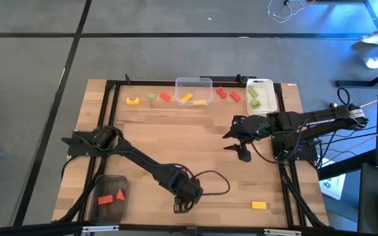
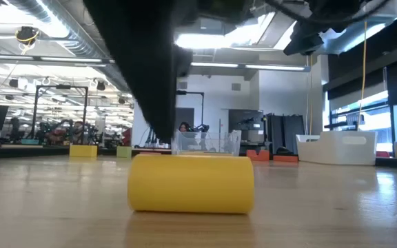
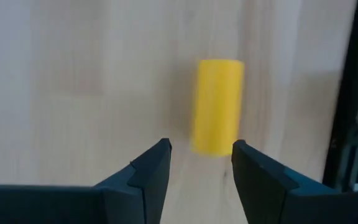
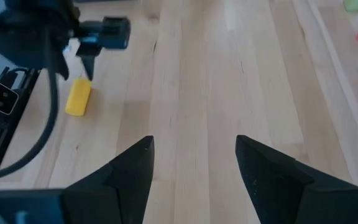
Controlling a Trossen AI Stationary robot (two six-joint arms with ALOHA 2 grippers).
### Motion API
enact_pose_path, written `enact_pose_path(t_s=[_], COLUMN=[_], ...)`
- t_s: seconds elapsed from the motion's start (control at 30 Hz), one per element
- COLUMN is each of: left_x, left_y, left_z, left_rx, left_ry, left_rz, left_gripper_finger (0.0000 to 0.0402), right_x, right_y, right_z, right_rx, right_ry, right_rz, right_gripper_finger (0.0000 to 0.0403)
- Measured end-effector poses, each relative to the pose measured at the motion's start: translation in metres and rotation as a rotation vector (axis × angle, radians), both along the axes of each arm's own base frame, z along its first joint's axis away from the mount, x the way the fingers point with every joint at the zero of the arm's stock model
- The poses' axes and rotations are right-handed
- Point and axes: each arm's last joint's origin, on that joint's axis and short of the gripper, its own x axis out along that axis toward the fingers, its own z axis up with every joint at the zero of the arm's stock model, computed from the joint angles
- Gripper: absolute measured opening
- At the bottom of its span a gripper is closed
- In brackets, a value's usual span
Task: Sort & place blocks by color
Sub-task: Put the yellow cylindrical block into the transparent bin
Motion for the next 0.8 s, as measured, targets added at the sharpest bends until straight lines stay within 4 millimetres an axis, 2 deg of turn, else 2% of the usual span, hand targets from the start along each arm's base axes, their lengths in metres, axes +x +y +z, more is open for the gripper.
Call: enact_pose_path(t_s=[0.27, 0.47, 0.8], left_x=[-0.001, 0.005, 0.008], left_y=[-0.006, -0.009, -0.013], left_z=[0.000, -0.006, -0.002], left_rx=[0.043, 0.008, -0.017], left_ry=[-0.047, -0.068, -0.120], left_rz=[0.004, 0.002, -0.007], left_gripper_finger=[0.0160, 0.0160, 0.0160], right_x=[0.000, 0.000, 0.000], right_y=[0.000, 0.000, 0.000], right_z=[0.000, 0.000, 0.000], right_rx=[0.000, 0.003, 0.021], right_ry=[0.003, 0.002, 0.005], right_rz=[-0.001, -0.004, -0.018], right_gripper_finger=[0.0226, 0.0226, 0.0226])
